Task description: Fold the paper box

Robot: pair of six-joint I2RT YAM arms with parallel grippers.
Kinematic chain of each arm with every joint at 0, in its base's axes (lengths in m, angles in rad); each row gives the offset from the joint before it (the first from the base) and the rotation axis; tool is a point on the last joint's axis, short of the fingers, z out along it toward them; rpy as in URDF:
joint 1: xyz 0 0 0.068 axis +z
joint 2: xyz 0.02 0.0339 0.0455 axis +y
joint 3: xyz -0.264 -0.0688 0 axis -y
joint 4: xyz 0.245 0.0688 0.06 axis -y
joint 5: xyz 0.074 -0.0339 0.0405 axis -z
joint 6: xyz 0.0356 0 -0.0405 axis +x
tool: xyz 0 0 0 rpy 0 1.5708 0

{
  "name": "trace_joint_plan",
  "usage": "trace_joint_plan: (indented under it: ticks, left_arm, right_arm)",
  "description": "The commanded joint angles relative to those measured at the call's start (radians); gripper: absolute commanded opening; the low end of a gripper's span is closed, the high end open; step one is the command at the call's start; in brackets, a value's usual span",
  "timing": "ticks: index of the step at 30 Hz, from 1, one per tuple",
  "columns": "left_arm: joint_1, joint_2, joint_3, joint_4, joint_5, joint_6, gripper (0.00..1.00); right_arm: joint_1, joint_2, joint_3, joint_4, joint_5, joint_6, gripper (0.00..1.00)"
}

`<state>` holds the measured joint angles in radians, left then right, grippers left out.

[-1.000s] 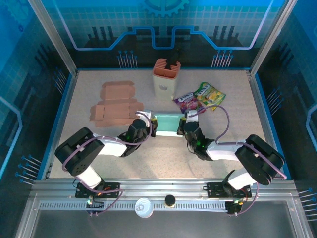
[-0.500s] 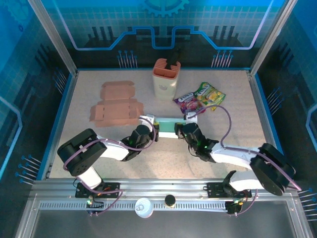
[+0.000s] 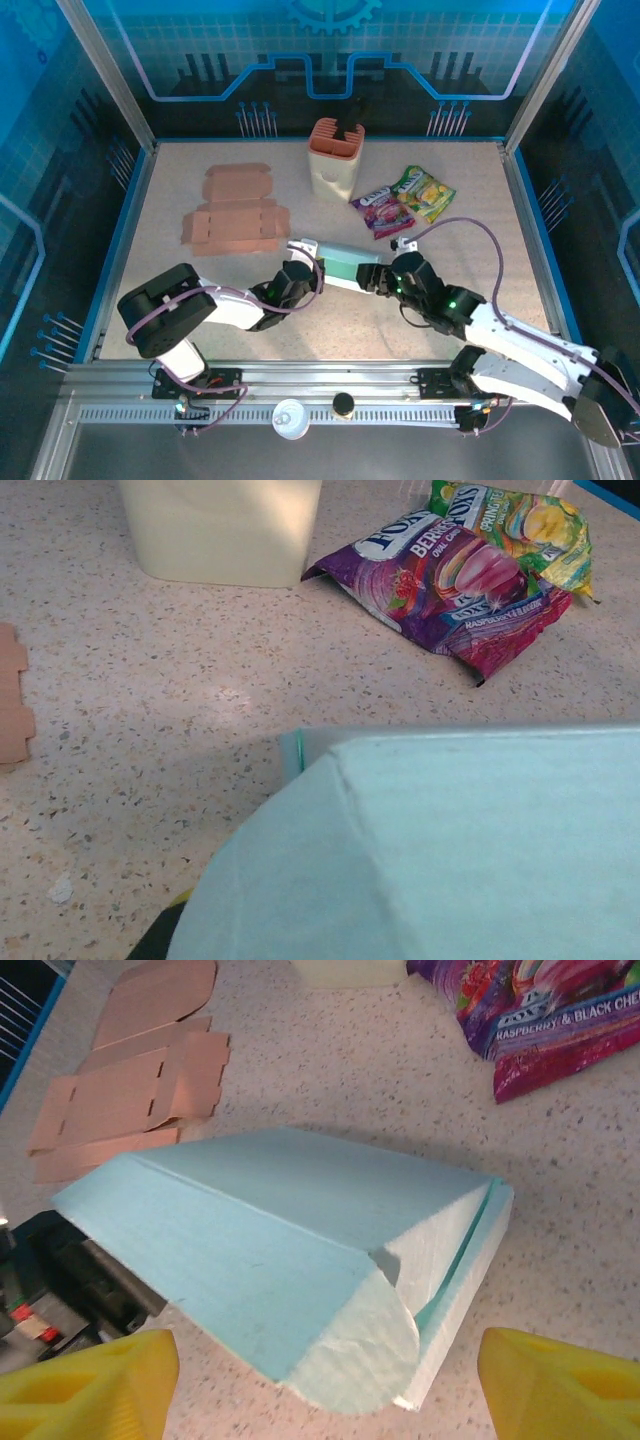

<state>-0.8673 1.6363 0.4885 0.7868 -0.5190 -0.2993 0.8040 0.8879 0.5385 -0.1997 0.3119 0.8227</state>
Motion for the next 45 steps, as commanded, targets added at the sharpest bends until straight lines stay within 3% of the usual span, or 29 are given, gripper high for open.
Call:
trace_joint_plan:
  ticks: [1, 5, 9, 18, 25, 45]
  left_arm:
    - [-0.018, 0.008, 0.014, -0.066, -0.051, -0.028, 0.00]
    - [-0.031, 0.007, 0.012, -0.072, -0.079, -0.036, 0.00]
    - [-0.052, 0.009, 0.010, -0.073, -0.116, -0.045, 0.00]
    - [-0.103, 0.024, 0.013, -0.083, -0.207, -0.077, 0.00]
    - [-0.127, 0.045, 0.012, -0.077, -0.244, -0.102, 0.00]
    - [-0.153, 0.055, 0.005, -0.075, -0.266, -0.136, 0.00]
  right_arm:
    - [-0.005, -0.083, -0.004, -0.108, -0.072, 0.113, 0.77]
    - [0.020, -0.202, -0.033, -0.120, -0.083, 0.336, 0.69]
    - [0.095, -0.264, -0.107, 0.013, -0.013, 0.599, 0.65]
    - [0.314, -0.149, -0.068, 0.090, 0.234, 0.976, 0.62]
    - [0.313, -0.052, -0.068, 0.225, 0.338, 1.012, 0.60]
    - [0.158, 0.115, -0.075, 0.367, 0.183, 1.089, 0.34]
